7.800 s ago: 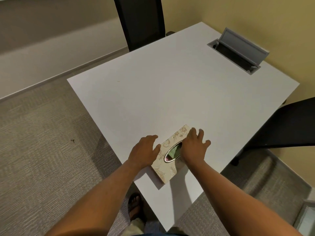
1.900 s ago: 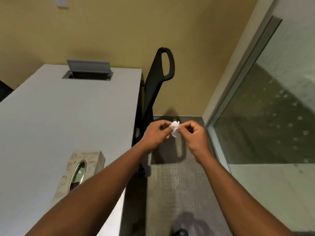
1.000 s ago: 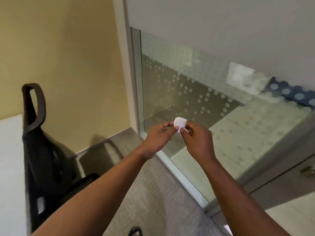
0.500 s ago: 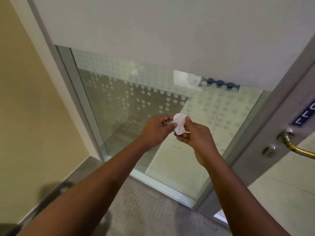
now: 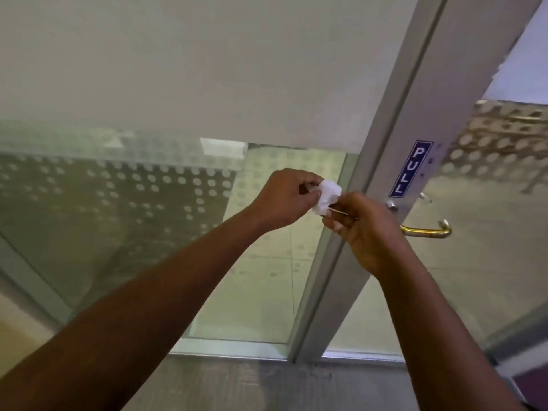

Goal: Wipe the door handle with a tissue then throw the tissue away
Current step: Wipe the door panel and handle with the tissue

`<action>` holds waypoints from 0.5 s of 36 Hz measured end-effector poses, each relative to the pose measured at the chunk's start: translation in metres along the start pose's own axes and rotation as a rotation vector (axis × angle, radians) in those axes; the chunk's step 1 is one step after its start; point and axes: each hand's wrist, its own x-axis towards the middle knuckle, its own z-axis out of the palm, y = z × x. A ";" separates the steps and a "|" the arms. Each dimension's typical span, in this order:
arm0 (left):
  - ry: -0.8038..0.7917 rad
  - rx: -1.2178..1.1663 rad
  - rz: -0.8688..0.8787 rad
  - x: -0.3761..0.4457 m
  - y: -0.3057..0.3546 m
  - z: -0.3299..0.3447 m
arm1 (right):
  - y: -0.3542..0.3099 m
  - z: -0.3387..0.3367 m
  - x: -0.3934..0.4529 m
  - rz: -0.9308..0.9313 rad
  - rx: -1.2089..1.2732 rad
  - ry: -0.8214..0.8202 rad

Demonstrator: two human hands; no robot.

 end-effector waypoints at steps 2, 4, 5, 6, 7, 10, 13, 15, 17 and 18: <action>0.008 -0.005 0.027 0.013 0.009 0.002 | -0.013 -0.008 0.006 -0.012 0.078 0.004; 0.012 -0.007 0.080 0.027 0.021 0.004 | -0.020 -0.014 0.014 -0.054 0.085 0.022; 0.015 0.001 0.105 0.034 0.027 0.004 | -0.023 -0.017 0.018 -0.070 0.097 0.045; 0.014 0.011 0.129 0.040 0.034 0.004 | -0.026 -0.021 0.022 -0.075 0.126 0.071; 0.009 0.017 0.153 0.046 0.040 0.005 | -0.029 -0.023 0.025 -0.070 0.171 0.091; -0.005 0.050 0.250 0.061 0.055 0.007 | -0.039 -0.030 0.030 -0.072 0.278 0.099; -0.001 0.093 0.405 0.076 0.072 0.014 | -0.051 -0.042 0.039 -0.110 0.315 0.075; -0.006 0.133 0.493 0.086 0.084 0.019 | -0.059 -0.050 0.046 -0.134 0.321 0.077; -0.021 0.191 0.562 0.097 0.093 0.024 | -0.065 -0.057 0.051 -0.183 0.313 0.098; -0.035 0.235 0.600 0.103 0.096 0.025 | -0.067 -0.060 0.052 -0.212 0.305 0.123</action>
